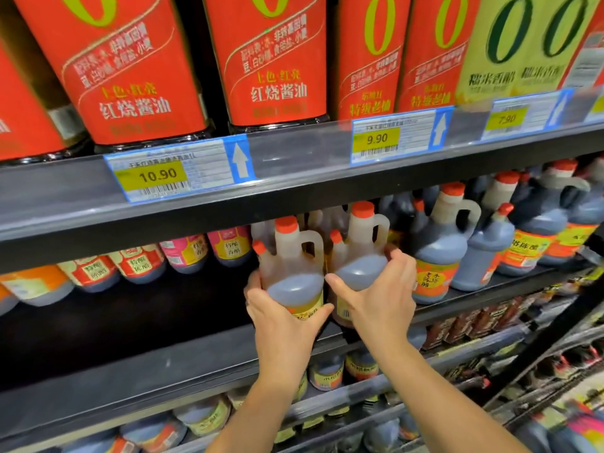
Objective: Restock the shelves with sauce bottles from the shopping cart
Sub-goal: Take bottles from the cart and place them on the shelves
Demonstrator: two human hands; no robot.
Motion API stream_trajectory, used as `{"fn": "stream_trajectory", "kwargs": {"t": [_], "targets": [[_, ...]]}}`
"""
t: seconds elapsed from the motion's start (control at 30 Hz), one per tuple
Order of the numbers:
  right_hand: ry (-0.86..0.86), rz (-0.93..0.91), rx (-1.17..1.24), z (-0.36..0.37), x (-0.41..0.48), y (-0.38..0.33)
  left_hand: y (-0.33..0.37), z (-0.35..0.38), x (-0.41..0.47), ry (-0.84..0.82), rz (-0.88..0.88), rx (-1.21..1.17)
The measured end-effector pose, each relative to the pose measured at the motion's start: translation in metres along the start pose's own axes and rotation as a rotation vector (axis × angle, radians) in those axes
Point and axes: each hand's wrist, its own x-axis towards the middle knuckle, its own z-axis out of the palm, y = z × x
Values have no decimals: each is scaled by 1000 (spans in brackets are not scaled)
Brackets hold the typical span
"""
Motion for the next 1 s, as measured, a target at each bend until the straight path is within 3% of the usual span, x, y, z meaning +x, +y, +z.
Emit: {"fn": "stream_trajectory", "kwargs": {"t": [0.63,0.83,1.0], "targets": [[-43,-59,-70,-7,8,5,-4,2,9,-132,44,29],[-117,-73,-124,-23,2,2,-5,-14,4,-242,-50,88],[-91,-97,-123,-46,-17,13,-13,-33,-20,-198,23,55]]}}
